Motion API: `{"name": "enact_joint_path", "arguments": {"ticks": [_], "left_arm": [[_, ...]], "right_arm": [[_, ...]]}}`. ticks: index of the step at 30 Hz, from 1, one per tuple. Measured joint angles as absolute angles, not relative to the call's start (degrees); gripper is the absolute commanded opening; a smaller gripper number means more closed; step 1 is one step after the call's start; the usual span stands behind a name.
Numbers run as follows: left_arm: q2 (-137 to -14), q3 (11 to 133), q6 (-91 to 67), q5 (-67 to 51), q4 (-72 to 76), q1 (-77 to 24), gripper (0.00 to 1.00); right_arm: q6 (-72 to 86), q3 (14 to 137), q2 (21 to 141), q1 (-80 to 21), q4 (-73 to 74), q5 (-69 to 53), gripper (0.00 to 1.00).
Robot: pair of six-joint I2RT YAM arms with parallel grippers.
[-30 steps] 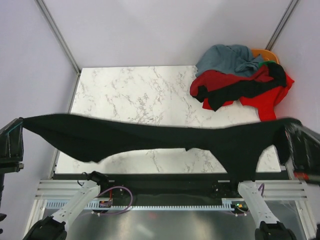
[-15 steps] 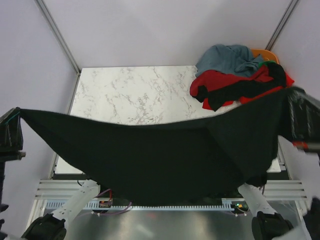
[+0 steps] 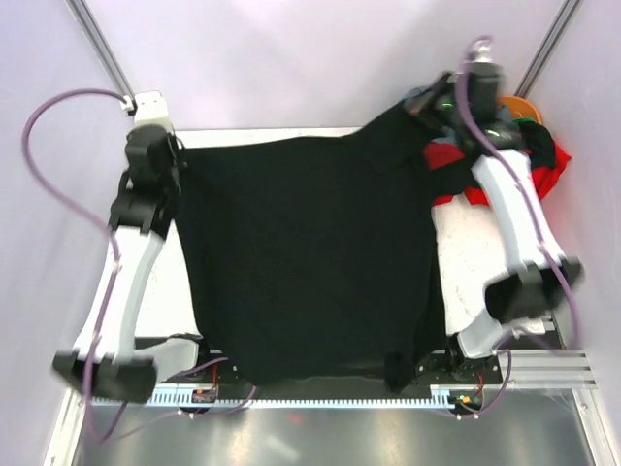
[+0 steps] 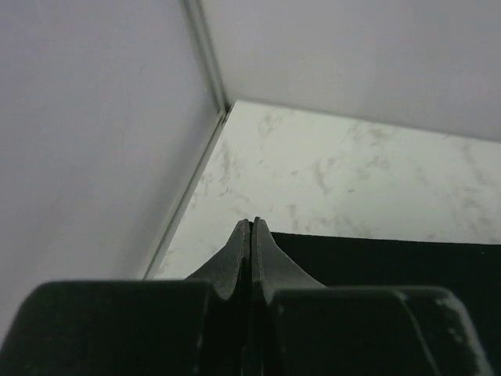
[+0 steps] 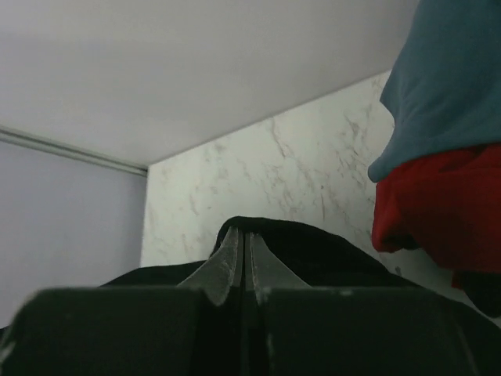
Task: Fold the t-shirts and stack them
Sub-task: Flatten the tshirt out
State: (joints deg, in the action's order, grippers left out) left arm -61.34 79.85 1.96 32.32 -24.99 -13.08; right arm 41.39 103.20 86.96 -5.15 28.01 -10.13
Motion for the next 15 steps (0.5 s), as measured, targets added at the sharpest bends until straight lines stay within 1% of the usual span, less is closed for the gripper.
{"name": "enact_joint_path", "arguments": {"ticks": [2,3,4,5,6,7,8,9,10,11,14,15], "left_arm": [[-70.0,80.2,-0.3,28.0,-24.5,-5.1,0.07],[-75.4,81.7,-1.8,26.5,-24.4,-1.5,0.15],[-82.3,85.3,-3.6,25.8,-26.8,1.8,0.28],[-88.4,90.4,-4.8,24.8,-29.2,4.0,0.35],[-96.5,97.5,-6.5,22.5,-31.9,6.2,0.39],[-104.0,104.6,-8.2,20.1,-34.9,8.0,0.6],[-110.5,110.9,-9.4,17.6,-38.4,9.1,0.81],[-114.9,114.7,-10.6,14.8,-40.5,10.0,0.9],[-116.8,115.5,-11.3,13.0,-41.9,10.4,0.91],[-117.7,115.2,-12.2,11.1,-44.3,10.5,0.91],[-114.8,110.0,-13.5,7.0,-48.4,9.9,0.92],[-112.3,107.4,-13.9,5.7,-48.8,9.6,0.92]], "right_arm": [[41.1,108.2,97.7,-9.0,28.8,-6.8,0.0],[41.1,111.3,103.1,-9.9,29.6,-5.9,0.77],[41.3,117.3,109.5,-10.5,32.4,-5.1,0.98],[41.1,125.4,116.5,-10.7,35.6,-4.4,0.98],[40.9,133.8,123.7,-10.7,37.3,-3.9,0.98],[40.5,143.2,130.5,-10.6,40.2,-3.2,0.98],[40.2,149.8,135.5,-10.5,42.2,-2.7,0.98],[40.0,152.0,137.7,-10.3,43.3,-2.3,0.98],[39.5,149.6,137.7,-10.3,44.4,-1.8,0.98],[39.1,143.3,134.9,-10.1,42.8,-1.5,0.98],[39.0,116.8,120.4,-10.2,35.4,-1.8,0.98],[38.9,110.1,115.3,-10.8,35.1,-1.4,0.98]]}}
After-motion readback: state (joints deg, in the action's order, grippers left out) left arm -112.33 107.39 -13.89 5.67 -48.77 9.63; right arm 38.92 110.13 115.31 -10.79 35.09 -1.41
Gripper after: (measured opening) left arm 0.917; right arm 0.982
